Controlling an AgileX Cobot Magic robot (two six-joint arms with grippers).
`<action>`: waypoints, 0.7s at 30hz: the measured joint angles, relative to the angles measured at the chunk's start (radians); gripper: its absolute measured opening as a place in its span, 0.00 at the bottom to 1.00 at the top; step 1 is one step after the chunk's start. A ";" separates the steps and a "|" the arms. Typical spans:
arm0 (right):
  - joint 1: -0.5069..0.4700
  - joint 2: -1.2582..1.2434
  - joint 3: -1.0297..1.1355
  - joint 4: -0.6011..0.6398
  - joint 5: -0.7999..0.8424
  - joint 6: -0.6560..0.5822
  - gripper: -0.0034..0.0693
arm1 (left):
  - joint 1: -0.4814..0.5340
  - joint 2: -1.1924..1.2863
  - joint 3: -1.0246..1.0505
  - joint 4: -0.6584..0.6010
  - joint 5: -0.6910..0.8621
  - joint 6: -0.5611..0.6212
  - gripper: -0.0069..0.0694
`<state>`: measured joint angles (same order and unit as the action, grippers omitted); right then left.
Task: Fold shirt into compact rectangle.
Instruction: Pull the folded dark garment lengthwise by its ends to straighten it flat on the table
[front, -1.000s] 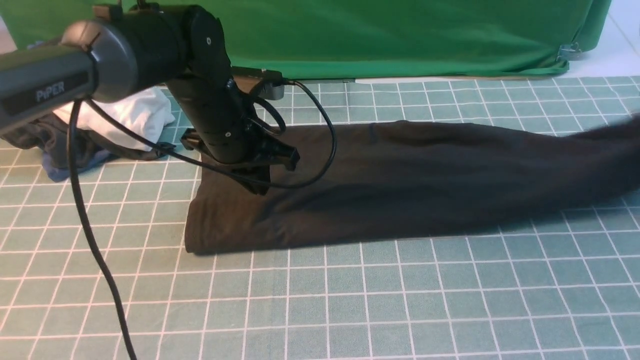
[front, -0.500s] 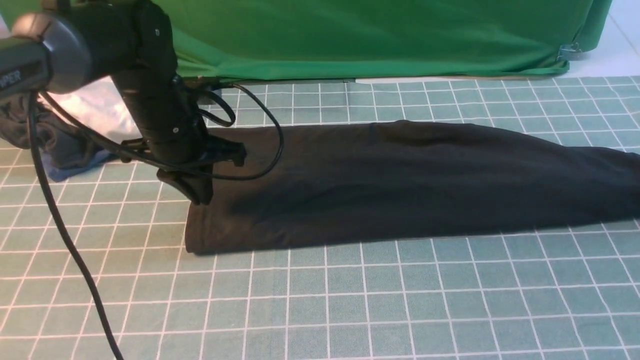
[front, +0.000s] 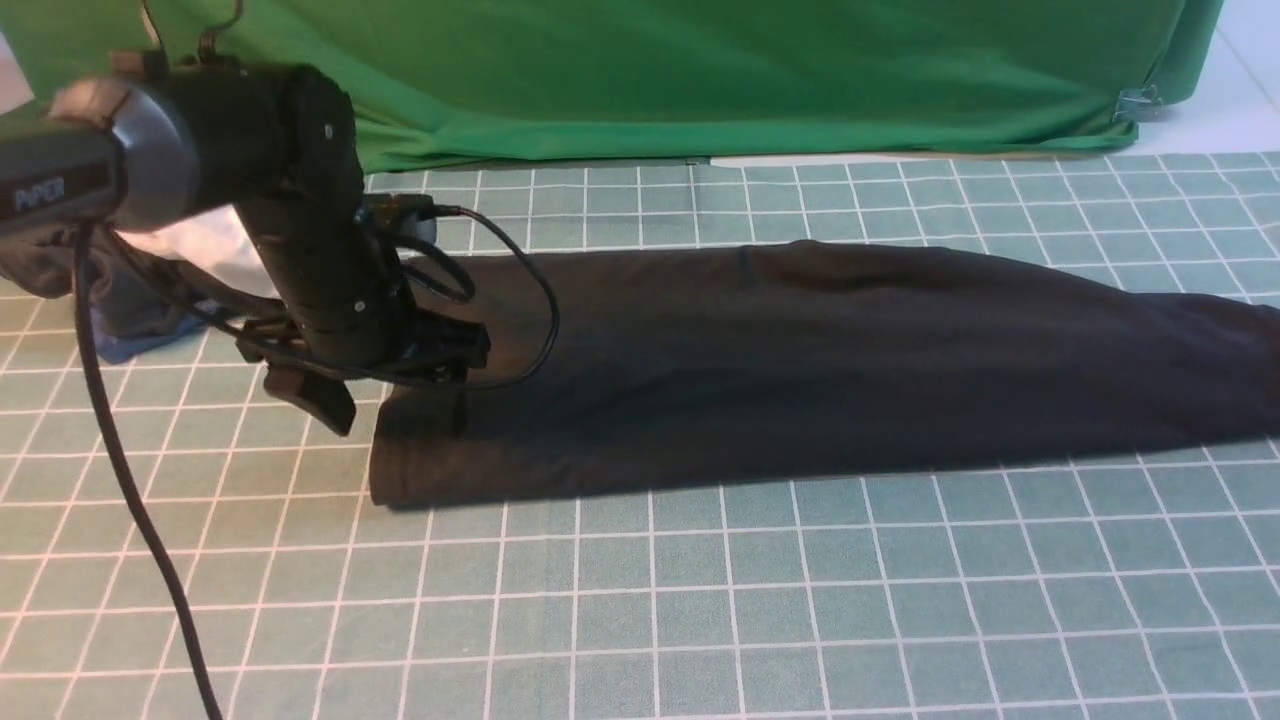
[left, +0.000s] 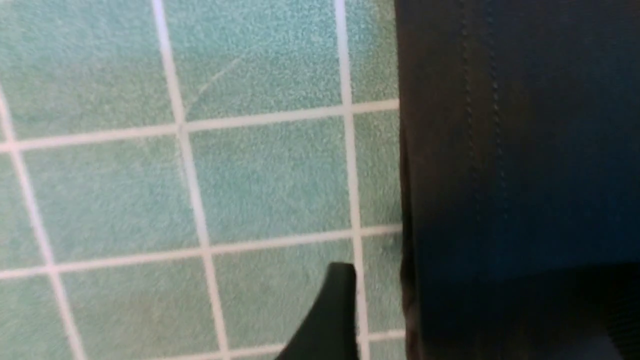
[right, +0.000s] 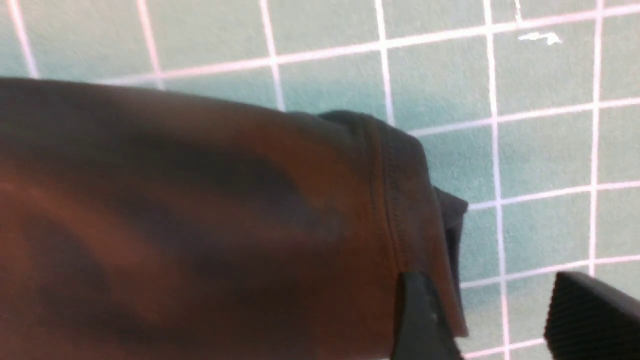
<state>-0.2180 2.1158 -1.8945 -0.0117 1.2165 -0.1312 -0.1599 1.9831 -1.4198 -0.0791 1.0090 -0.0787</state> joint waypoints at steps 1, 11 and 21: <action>0.000 0.000 -0.004 0.012 0.000 0.000 0.51 | 0.000 0.007 0.003 -0.008 -0.005 0.000 0.98; 0.000 -0.002 -0.011 0.094 0.000 -0.008 0.51 | 0.001 0.077 -0.006 -0.101 0.004 0.002 0.75; 0.001 -0.080 -0.011 0.117 0.001 -0.017 0.51 | -0.001 0.029 0.005 -0.105 0.033 0.063 0.21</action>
<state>-0.2174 2.0362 -1.9054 0.1051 1.2176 -0.1486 -0.1611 2.0121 -1.4148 -0.1838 1.0416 -0.0159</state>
